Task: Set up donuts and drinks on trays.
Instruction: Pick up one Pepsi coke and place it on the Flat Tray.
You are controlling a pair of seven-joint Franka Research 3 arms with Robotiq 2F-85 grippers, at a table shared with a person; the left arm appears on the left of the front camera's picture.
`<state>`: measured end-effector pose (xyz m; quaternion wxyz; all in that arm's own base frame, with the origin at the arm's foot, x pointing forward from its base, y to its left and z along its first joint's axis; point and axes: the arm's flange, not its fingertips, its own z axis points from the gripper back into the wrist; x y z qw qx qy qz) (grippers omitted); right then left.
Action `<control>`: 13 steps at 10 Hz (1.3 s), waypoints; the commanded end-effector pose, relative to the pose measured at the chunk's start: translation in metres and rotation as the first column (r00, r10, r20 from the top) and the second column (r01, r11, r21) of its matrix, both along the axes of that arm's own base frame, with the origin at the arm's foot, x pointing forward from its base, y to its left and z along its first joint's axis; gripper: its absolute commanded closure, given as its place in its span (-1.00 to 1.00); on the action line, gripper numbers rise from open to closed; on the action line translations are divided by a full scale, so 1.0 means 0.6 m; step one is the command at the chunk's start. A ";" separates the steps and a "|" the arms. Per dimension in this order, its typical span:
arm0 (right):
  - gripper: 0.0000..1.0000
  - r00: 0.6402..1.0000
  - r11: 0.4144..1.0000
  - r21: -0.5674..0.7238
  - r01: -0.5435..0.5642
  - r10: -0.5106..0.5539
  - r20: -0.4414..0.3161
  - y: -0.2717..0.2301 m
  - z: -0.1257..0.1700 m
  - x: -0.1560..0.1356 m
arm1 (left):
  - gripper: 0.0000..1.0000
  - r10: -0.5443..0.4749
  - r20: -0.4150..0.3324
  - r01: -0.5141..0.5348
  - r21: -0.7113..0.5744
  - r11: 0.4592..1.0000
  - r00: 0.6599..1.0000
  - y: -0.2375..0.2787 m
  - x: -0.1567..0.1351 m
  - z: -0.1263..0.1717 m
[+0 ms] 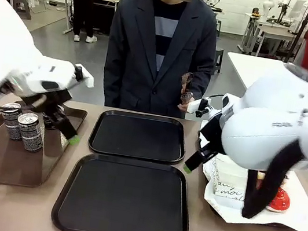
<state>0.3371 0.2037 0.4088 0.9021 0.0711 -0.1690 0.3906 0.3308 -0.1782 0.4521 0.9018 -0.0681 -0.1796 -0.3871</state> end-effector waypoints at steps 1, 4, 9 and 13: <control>-1.00 0.999 0.976 -0.213 0.031 -0.040 -0.037 -0.123 -0.021 -0.244 | -1.00 0.014 -0.032 -0.013 0.048 0.999 0.999 0.100 -0.207 -0.025; -1.00 1.000 0.957 -0.289 0.009 -0.006 0.012 -0.129 -0.032 -0.256 | -1.00 -0.030 -0.024 0.033 0.151 0.988 0.999 0.068 -0.209 -0.050; -1.00 0.983 0.926 0.370 0.069 0.000 -0.183 -0.210 0.097 -0.114 | -1.00 0.159 -0.045 -0.162 -0.467 0.870 0.986 0.126 -0.104 0.113; -1.00 0.949 0.490 0.840 0.232 0.075 -0.306 -0.483 -0.028 -0.105 | -1.00 0.274 -0.337 -0.434 -0.716 0.547 0.901 0.291 -0.062 0.056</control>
